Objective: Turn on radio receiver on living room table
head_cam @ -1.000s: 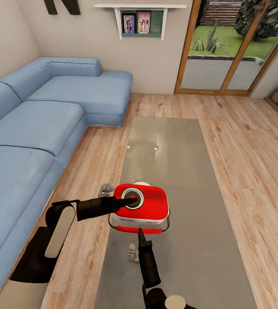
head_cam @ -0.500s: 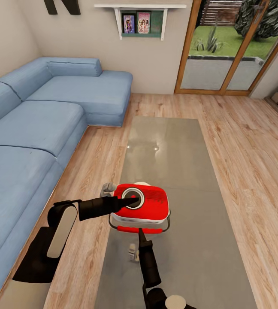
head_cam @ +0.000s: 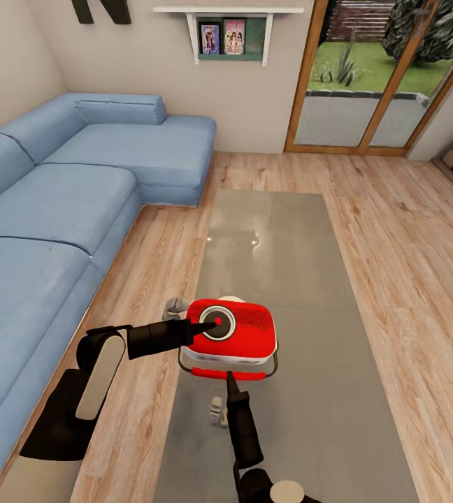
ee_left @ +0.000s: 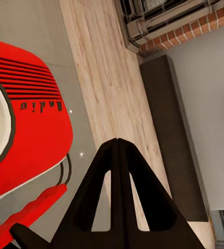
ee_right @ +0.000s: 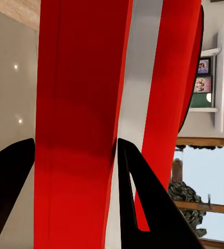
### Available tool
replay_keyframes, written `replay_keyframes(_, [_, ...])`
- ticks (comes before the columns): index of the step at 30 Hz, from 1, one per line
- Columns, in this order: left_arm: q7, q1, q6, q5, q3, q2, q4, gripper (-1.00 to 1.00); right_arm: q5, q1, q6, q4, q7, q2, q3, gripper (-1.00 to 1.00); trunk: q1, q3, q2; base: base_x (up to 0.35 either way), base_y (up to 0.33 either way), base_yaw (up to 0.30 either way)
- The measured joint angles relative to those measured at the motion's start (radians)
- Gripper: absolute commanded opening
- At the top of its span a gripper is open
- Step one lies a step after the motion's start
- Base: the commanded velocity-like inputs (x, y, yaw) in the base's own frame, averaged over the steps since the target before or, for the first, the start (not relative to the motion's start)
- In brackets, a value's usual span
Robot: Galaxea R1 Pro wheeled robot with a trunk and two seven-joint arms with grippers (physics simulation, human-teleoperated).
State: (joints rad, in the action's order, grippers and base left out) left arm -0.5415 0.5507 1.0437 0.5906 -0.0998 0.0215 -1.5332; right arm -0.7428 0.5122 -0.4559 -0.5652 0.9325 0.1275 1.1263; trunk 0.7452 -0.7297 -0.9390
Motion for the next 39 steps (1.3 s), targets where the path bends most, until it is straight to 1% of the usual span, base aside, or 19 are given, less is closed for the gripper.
replay_keyframes(4, [0.0,0.003,0.0,0.0,0.001,-0.001,0.0,-1.0,-0.001,0.0,0.0,0.0,0.007,-0.002,0.0,-1.0,0.0,0.0,0.0,0.0,0.0,0.0])
replay_keyframes(7, [0.001,0.021,0.001,-0.001,0.004,0.0,0.002,-1.0,-0.005,0.0,-0.001,0.0,0.038,-0.003,0.001,-1.0,0.0,0.0,0.0,0.0,0.0,0.0])
replay_keyframes(10, [0.001,0.046,0.001,0.002,0.012,0.004,0.005,-1.0,-0.002,0.0,0.002,0.002,0.048,-0.003,0.0,-1.0,0.0,0.0,0.0,0.0,0.0,0.0])
replay_keyframes(11, [0.002,0.055,0.001,0.002,0.021,0.006,0.009,-1.0,-0.002,0.0,0.002,0.003,0.049,-0.003,0.0,-1.0,0.0,0.0,0.0,0.0,0.0,0.0])
replay_keyframes(12, [0.002,0.067,0.001,0.003,0.039,0.008,0.014,-1.0,-0.002,0.0,0.003,0.004,0.05,-0.003,0.0,-1.0,0.0,0.0,0.0,0.0,0.0,0.0])
replay_keyframes(14, [0.003,0.115,0.001,0.005,0.111,0.013,0.046,-1.0,-0.003,0.0,0.003,0.006,0.05,-0.003,0.001,-1.0,0.0,0.0,0.0,0.0,0.0,0.0])
replay_keyframes(15, [0.006,0.124,0.001,0.005,0.122,0.013,0.058,-1.0,-0.003,0.0,0.003,0.006,0.051,-0.003,0.001,-1.0,0.0,0.0,0.0,0.0,0.0,0.0])
replay_keyframes(17, [0.022,0.133,0.001,0.005,0.133,0.013,0.072,-1.0,-0.004,0.0,0.003,0.005,0.053,-0.003,0.001,-1.0,0.0,0.0,0.0,0.0,0.0,0.0])
replay_keyframes(20, [0.057,0.139,0.001,0.007,0.139,0.015,0.08,-1.0,-0.004,0.0,0.003,0.005,0.056,-0.003,0.001,-1.0,0.0,0.0,0.0,0.0,0.0,0.0])
replay_keyframes(27, [0.066,0.14,0.001,0.007,0.141,0.017,0.086,-1.0,-0.003,0.0,0.003,0.005,0.057,-0.003,0.002,-1.0,0.0,0.0,0.0,0.0,0.0,0.0])
replay_keyframes(31, [0.074,0.14,0.001,0.006,0.143,0.02,0.115,-1.0,-0.004,0.0,0.003,0.005,0.057,-0.003,0.002,-1.0,0.0,0.0,0.0,0.0,0.0,0.0])
replay_keyframes(32, [0.094,0.142,0.001,0.005,0.143,0.02,0.137,-1.0,-0.004,0.0,0.003,0.005,0.057,-0.003,0.002,-1.0,0.0,0.0,0.0,0.0,0.0,0.0])
replay_keyframes(33, [0.127,0.151,0.001,0.007,0.144,0.019,0.159,-1.0,-0.004,0.0,0.003,0.005,0.057,-0.003,0.002,-1.0,0.0,0.0,0.0,0.0,0.0,0.0])
replay_keyframes(34, [0.137,0.158,0.001,0.009,0.144,0.017,0.166,-1.0,-0.004,0.0,0.003,0.005,0.057,-0.003,0.002,-1.0,0.0,0.0,0.0,0.0,0.0,0.0])
replay_keyframes(35, [0.141,0.162,0.001,0.01,0.144,0.017,0.169,-1.0,-0.004,0.0,0.003,0.005,0.057,-0.003,0.002,-1.0,0.0,0.0,0.0,0.0,0.0,0.0])
replay_keyframes(37, [0.154,0.194,0.002,0.012,0.144,0.011,0.201,-1.0,-0.004,0.0,0.003,0.005,0.057,-0.002,0.002,-1.0,0.0,0.0,0.0,0.0,0.0,0.0])
replay_keyframes(39, [0.157,0.207,0.002,0.011,0.143,0.004,0.218,-1.0,-0.003,0.0,0.003,0.005,0.057,-0.002,0.002,-1.0,0.0,0.0,0.0,0.0,0.0,0.0])
